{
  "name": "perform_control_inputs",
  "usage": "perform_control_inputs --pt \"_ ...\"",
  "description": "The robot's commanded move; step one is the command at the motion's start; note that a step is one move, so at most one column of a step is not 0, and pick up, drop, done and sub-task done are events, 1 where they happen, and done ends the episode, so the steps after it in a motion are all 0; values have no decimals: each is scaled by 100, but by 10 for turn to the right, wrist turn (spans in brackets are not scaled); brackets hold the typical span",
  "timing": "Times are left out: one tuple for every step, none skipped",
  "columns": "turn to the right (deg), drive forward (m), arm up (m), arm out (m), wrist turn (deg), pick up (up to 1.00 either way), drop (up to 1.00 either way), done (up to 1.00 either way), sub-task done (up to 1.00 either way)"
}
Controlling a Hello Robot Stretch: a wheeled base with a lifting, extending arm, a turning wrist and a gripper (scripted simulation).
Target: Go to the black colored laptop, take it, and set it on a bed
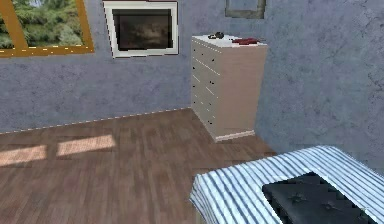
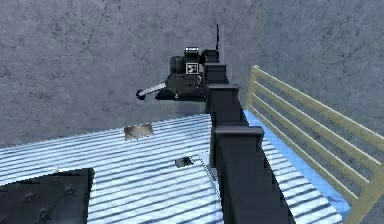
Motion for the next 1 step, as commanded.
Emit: perform_control_inputs --pt "0 0 -22 0 0 0 0 0 0"
